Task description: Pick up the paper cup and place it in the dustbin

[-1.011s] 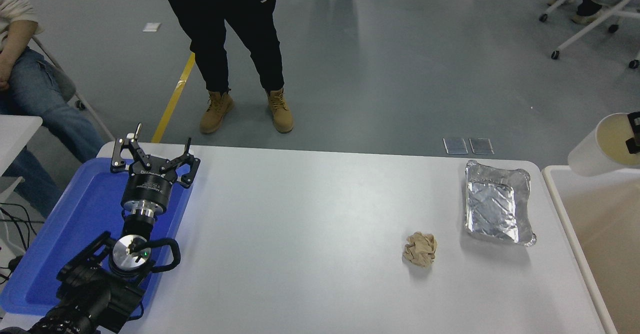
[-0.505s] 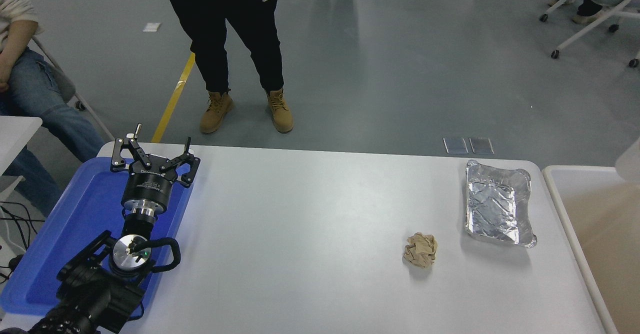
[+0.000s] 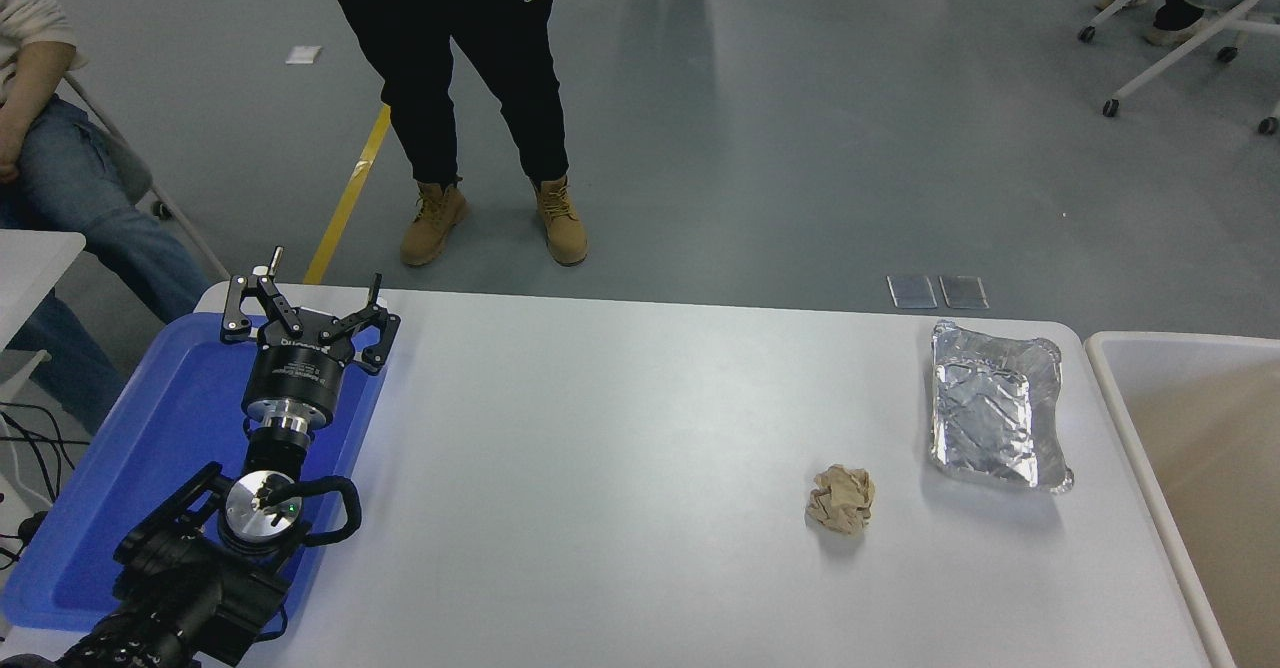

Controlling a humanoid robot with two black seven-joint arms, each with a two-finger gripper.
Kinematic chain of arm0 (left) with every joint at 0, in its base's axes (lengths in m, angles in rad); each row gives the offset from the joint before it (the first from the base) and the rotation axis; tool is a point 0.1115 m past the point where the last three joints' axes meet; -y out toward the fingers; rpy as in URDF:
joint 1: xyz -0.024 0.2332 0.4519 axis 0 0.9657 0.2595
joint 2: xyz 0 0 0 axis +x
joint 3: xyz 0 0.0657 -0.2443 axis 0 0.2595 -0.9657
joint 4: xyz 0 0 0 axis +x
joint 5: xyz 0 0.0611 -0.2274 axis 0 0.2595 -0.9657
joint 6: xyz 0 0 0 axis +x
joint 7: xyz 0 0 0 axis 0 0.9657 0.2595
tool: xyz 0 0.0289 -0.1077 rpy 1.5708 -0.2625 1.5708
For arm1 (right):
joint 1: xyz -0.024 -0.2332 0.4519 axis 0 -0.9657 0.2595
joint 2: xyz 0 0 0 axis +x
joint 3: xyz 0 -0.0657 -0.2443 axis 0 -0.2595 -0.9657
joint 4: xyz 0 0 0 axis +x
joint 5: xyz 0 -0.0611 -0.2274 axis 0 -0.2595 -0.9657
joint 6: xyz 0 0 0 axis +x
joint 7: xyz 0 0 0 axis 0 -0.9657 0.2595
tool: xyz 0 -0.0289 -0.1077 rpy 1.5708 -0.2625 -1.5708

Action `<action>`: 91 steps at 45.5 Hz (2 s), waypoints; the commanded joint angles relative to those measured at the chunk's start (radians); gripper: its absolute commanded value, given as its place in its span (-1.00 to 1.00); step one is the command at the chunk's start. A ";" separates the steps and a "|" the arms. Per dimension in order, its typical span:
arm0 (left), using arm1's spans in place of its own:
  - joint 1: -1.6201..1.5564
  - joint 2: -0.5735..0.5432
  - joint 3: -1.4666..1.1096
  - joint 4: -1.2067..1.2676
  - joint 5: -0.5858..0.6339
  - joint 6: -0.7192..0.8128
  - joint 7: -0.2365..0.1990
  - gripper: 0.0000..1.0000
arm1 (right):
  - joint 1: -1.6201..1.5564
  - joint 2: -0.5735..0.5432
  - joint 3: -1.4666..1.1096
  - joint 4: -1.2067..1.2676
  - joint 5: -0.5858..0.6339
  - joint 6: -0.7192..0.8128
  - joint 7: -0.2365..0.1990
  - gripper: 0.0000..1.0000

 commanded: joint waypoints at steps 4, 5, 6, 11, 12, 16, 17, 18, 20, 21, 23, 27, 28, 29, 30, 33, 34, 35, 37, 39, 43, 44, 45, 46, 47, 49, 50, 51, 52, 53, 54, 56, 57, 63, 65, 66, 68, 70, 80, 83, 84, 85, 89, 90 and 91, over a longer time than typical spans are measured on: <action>0.000 0.000 0.000 0.000 0.000 0.000 0.000 1.00 | -0.292 0.103 0.003 -0.188 0.119 -0.116 0.016 -1.00; 0.000 0.000 0.000 0.000 0.000 0.000 0.000 1.00 | -0.316 0.111 0.003 -0.208 0.131 -0.122 0.016 -1.00; 0.000 0.000 0.000 0.000 0.000 0.000 0.000 1.00 | -0.341 0.121 0.003 -0.227 0.142 -0.131 0.016 -1.00; 0.000 0.000 0.000 0.000 0.000 0.000 0.000 1.00 | -0.467 0.174 0.003 -0.331 0.199 -0.181 0.016 -1.00; 0.000 0.000 0.000 0.000 0.000 0.000 0.000 1.00 | -0.488 0.181 0.003 -0.352 0.212 -0.188 0.016 -1.00; 0.000 0.000 0.000 0.000 0.000 0.000 0.000 1.00 | -0.550 0.218 0.001 -0.425 0.261 -0.188 0.014 -1.00; 0.000 0.000 0.000 0.000 0.000 0.000 0.000 1.00 | -0.557 0.227 0.001 -0.431 0.271 -0.188 0.014 -1.00; 0.000 0.000 0.000 0.000 0.000 0.000 -0.002 1.00 | -0.563 0.233 0.000 -0.434 0.278 -0.188 0.014 -1.00; 0.000 0.000 0.000 0.000 0.000 0.000 0.000 1.00 | -0.573 0.241 0.000 -0.438 0.289 -0.189 0.009 -1.00; 0.000 0.000 0.000 0.000 0.000 0.000 -0.002 1.00 | -0.574 0.241 0.000 -0.438 0.289 -0.192 0.006 -1.00; 0.000 0.000 0.000 0.000 0.000 0.000 -0.002 1.00 | -0.577 0.243 0.000 -0.440 0.289 -0.194 0.005 -1.00; 0.000 0.000 0.000 0.000 0.000 0.000 0.000 1.00 | -0.594 0.258 0.001 -0.442 0.289 -0.198 0.002 -1.00; 0.000 0.000 0.000 0.000 0.000 0.000 -0.002 1.00 | -0.597 0.263 0.001 -0.442 0.291 -0.198 0.002 -1.00; 0.000 0.000 0.000 0.000 0.000 0.000 -0.002 1.00 | -0.599 0.266 0.003 -0.442 0.291 -0.200 0.002 -1.00; 0.000 0.000 0.000 0.000 0.000 0.000 -0.002 1.00 | -0.602 0.267 0.003 -0.442 0.291 -0.201 0.002 -1.00; 0.000 0.000 0.000 0.000 0.000 0.000 -0.002 1.00 | -0.605 0.269 0.003 -0.442 0.291 -0.211 0.000 -1.00; 0.000 0.000 -0.002 0.000 0.000 0.000 -0.002 1.00 | -0.605 0.270 0.003 -0.442 0.291 -0.211 0.000 -1.00; 0.000 0.000 0.000 0.000 0.000 0.002 -0.002 1.00 | -0.605 0.270 0.003 -0.442 0.291 -0.212 0.000 -1.00; 0.000 0.000 0.000 0.000 0.000 0.000 -0.002 1.00 | -0.608 0.273 0.003 -0.443 0.294 -0.212 0.000 -1.00; 0.000 0.000 0.000 0.000 0.000 0.002 -0.002 1.00 | -0.610 0.281 0.003 -0.443 0.306 -0.212 0.000 -1.00; 0.000 0.000 -0.002 0.000 0.000 0.002 -0.002 1.00 | -0.616 0.287 0.001 -0.445 0.320 -0.212 0.002 0.09; 0.000 0.000 -0.002 0.000 0.000 0.002 -0.002 1.00 | -0.614 0.287 0.004 -0.445 0.323 -0.214 0.002 0.80; 0.000 0.000 0.000 0.000 0.000 0.002 -0.002 1.00 | -0.614 0.290 0.009 -0.446 0.331 -0.214 0.000 0.95; 0.000 0.000 0.000 0.000 0.000 0.002 -0.002 1.00 | -0.614 0.290 0.012 -0.448 0.340 -0.214 0.000 0.95; 0.000 0.000 -0.002 0.000 0.000 0.002 -0.002 1.00 | -0.614 0.290 0.015 -0.451 0.349 -0.212 0.000 0.96; 0.000 0.000 -0.002 0.000 0.000 0.002 -0.002 1.00 | -0.614 0.292 0.015 -0.457 0.367 -0.212 0.000 1.00; 0.000 0.000 -0.002 0.000 0.000 0.002 -0.002 1.00 | -0.614 0.295 0.015 -0.461 0.372 -0.212 0.002 1.00; 0.000 0.000 -0.002 0.000 0.000 0.002 -0.002 1.00 | -0.613 0.301 0.017 -0.466 0.378 -0.212 0.000 1.00; 0.000 0.000 -0.002 0.000 0.000 0.002 -0.002 1.00 | -0.611 0.307 0.017 -0.471 0.383 -0.212 0.000 1.00; 0.002 0.000 -0.002 0.000 0.000 0.002 -0.002 1.00 | -0.610 0.313 0.015 -0.474 0.389 -0.212 0.000 1.00; 0.000 0.000 -0.002 0.000 0.000 0.002 -0.002 1.00 | -0.610 0.316 0.015 -0.475 0.395 -0.212 0.000 1.00; 0.000 0.000 -0.002 0.000 0.000 0.002 -0.002 1.00 | -0.605 0.318 0.015 -0.478 0.403 -0.212 0.000 1.00; 0.000 0.000 -0.002 0.000 0.000 0.002 -0.002 1.00 | -0.603 0.319 0.015 -0.478 0.403 -0.212 0.002 1.00; 0.000 0.000 -0.002 0.000 0.000 0.000 -0.002 1.00 | -0.579 0.315 0.015 -0.478 0.410 -0.208 0.009 1.00; 0.000 0.000 -0.002 0.000 0.000 0.000 -0.002 1.00 | -0.564 0.313 0.017 -0.478 0.413 -0.198 0.013 1.00; 0.000 0.000 -0.002 0.000 0.000 0.002 -0.002 1.00 | -0.556 0.312 0.015 -0.478 0.418 -0.197 0.014 1.00; 0.000 0.000 -0.002 0.000 0.000 0.000 -0.002 1.00 | -0.539 0.310 0.018 -0.477 0.420 -0.192 0.016 1.00; 0.000 0.000 -0.002 0.000 0.000 0.000 -0.002 1.00 | -0.522 0.310 0.018 -0.477 0.424 -0.182 0.020 1.00; 0.002 0.000 -0.002 0.000 0.000 0.000 -0.002 1.00 | -0.427 0.313 0.014 -0.475 0.424 -0.132 0.063 1.00; 0.000 0.000 -0.002 0.000 0.000 0.000 -0.002 1.00 | -0.389 0.315 0.009 -0.474 0.424 -0.117 0.074 1.00; 0.000 0.000 0.000 0.000 0.000 0.000 -0.002 1.00 | -0.375 0.315 0.007 -0.472 0.423 -0.113 0.078 1.00; 0.002 0.000 -0.002 0.000 0.000 0.000 -0.002 1.00 | -0.363 0.315 0.006 -0.469 0.423 -0.108 0.083 1.00; 0.000 0.000 0.000 0.000 0.000 0.000 -0.002 1.00 | -0.318 0.313 0.007 -0.462 0.421 -0.093 0.089 1.00; 0.000 0.000 -0.002 0.000 0.000 0.000 -0.002 1.00 | -0.304 0.313 0.009 -0.458 0.420 -0.086 0.089 1.00; 0.000 0.000 0.000 0.000 0.000 0.000 -0.002 1.00 | -0.289 0.313 0.010 -0.452 0.420 -0.079 0.089 1.00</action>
